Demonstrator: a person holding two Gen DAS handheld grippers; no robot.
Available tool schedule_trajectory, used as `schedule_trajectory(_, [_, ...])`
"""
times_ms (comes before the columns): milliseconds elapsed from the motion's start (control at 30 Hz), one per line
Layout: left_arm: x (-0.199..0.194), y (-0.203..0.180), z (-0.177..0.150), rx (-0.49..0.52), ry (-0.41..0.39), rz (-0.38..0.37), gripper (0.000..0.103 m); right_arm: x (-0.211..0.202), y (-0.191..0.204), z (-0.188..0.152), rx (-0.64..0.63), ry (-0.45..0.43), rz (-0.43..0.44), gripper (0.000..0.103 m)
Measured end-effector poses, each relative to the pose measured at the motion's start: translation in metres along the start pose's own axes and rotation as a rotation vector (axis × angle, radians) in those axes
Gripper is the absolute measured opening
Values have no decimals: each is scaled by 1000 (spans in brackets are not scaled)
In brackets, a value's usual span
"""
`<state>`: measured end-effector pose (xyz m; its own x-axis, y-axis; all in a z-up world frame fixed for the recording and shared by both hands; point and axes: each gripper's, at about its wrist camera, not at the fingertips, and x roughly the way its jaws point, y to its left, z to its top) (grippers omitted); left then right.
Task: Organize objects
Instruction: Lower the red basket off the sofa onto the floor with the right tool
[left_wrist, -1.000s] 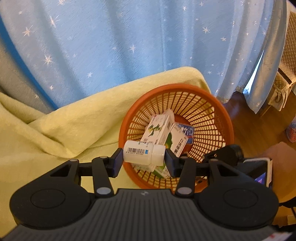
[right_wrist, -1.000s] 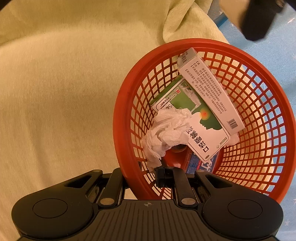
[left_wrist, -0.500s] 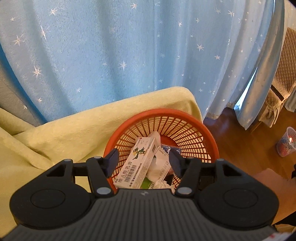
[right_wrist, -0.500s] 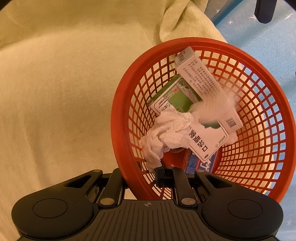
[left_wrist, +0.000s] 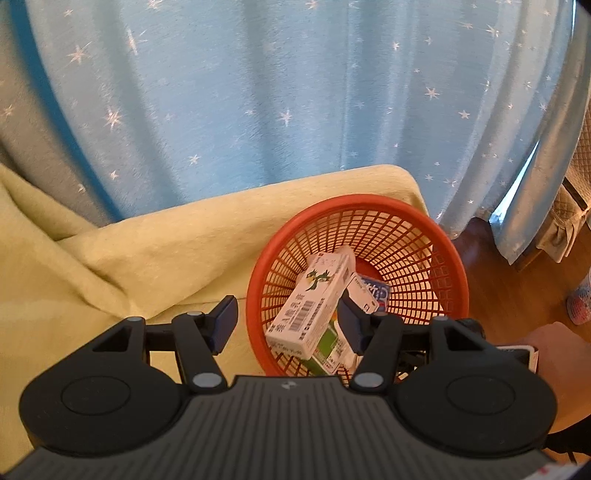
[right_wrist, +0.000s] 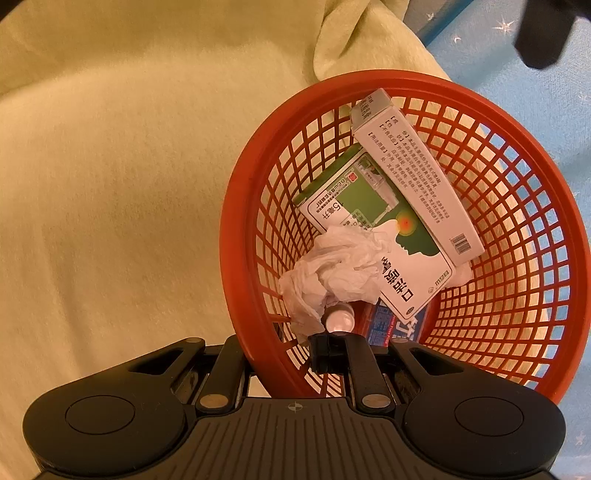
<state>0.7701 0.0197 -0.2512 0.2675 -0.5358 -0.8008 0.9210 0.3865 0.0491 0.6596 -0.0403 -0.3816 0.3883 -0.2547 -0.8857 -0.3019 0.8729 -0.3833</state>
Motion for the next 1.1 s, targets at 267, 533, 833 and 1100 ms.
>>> schedule_trajectory(267, [-4,7,-13,-36,5,27,55,0,-6,2,6,2,-2,10])
schedule_trajectory(533, [-8,15,-30,-81,18,51,55,-3,-7,-2,-21,0,2,10])
schedule_trajectory(833, [-7,25,-67,-196,74,109,55,-8,-14,-8,-106,-11,-15,7])
schedule_trajectory(1100, [0,25,-111,-354,118,125,55,-5,-29,-17,-180,-24,-14,7])
